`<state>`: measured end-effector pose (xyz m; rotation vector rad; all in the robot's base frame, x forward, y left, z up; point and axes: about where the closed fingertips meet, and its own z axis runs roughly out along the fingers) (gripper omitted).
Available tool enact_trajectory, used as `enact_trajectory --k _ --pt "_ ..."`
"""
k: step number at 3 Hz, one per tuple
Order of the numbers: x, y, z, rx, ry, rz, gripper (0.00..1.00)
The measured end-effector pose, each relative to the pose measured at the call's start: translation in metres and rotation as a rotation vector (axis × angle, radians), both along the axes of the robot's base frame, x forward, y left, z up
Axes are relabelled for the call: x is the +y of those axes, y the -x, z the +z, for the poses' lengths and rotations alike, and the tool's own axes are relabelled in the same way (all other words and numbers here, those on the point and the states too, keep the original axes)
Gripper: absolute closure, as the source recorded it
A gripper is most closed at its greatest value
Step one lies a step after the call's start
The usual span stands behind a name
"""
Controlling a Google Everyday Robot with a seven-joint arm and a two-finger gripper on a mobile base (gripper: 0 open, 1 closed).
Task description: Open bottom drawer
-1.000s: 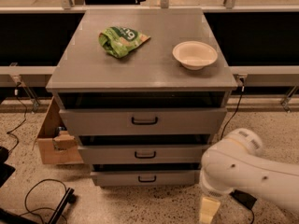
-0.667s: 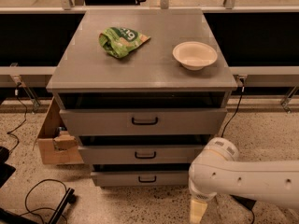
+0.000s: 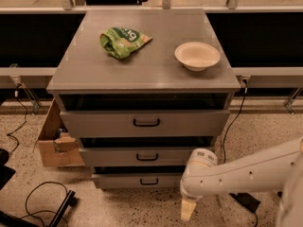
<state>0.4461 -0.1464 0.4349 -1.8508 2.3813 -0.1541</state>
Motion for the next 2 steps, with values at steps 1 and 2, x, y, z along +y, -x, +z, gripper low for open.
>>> enact_trajectory --k 1,2 --pt "-0.0014 -0.0237 -0.0365 0.001 0.044 0.023 0.0" --pt "-0.0002 -0.0251 -0.046 0.004 0.047 0.033 0.0"
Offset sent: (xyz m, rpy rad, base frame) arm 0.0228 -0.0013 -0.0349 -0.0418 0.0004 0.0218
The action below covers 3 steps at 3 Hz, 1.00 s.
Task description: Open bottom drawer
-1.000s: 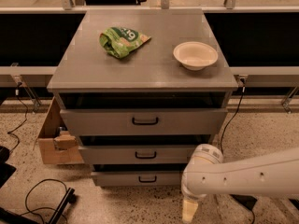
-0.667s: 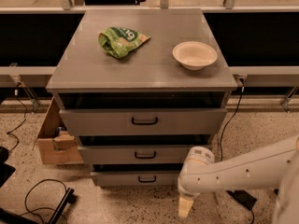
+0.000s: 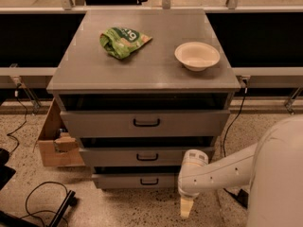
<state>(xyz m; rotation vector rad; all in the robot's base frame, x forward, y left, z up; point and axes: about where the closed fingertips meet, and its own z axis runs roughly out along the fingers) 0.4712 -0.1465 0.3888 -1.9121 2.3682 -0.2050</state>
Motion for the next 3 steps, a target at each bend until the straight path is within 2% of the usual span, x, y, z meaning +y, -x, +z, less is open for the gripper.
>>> enact_trajectory --k 1,3 --pt "0.011 -0.008 -0.023 -0.005 -0.021 0.002 0.0" --pt "0.033 -0.031 -0.095 -0.008 -0.092 0.017 0.0"
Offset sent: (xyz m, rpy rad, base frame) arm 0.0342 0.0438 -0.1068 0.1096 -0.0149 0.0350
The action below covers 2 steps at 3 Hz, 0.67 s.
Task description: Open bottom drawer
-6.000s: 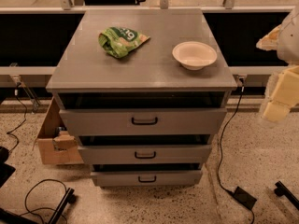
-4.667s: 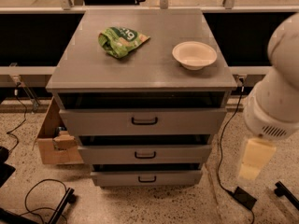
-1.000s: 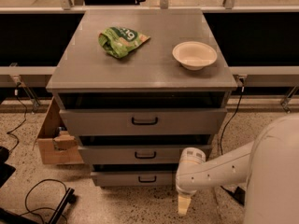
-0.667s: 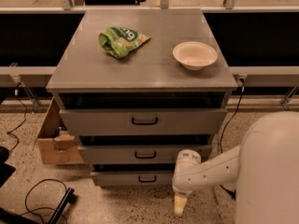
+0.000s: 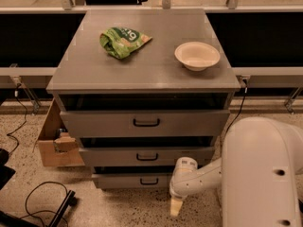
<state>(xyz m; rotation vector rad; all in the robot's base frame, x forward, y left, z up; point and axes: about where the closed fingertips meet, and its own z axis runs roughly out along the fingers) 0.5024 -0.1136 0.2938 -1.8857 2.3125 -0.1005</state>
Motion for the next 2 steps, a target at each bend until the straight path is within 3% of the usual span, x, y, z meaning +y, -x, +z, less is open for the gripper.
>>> enact_trajectory --k 2 --pt "0.008 -0.04 -0.066 -0.042 -0.039 0.025 0.0"
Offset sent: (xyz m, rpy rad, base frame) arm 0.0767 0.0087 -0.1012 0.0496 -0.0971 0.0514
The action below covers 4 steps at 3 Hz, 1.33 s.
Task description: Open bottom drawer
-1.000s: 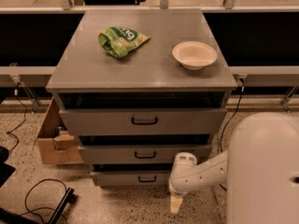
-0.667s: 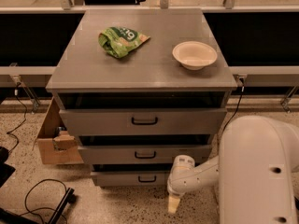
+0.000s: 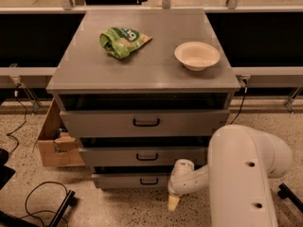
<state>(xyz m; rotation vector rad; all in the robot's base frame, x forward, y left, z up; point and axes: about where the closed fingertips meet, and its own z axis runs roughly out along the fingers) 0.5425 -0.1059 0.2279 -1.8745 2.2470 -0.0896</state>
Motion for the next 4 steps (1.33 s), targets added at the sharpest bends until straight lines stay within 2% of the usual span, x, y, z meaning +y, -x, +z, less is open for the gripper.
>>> enact_trajectory --k 1,2,3,4 --pt "0.003 -0.022 -0.021 -0.017 0.02 0.046 0.0" --pt "0.014 -0.04 -0.046 -0.004 0.043 0.097 0.01" --pt "0.017 -0.044 -0.053 0.011 0.066 0.11 0.21" --pt "0.003 -0.032 -0.035 0.025 0.109 0.089 0.44"
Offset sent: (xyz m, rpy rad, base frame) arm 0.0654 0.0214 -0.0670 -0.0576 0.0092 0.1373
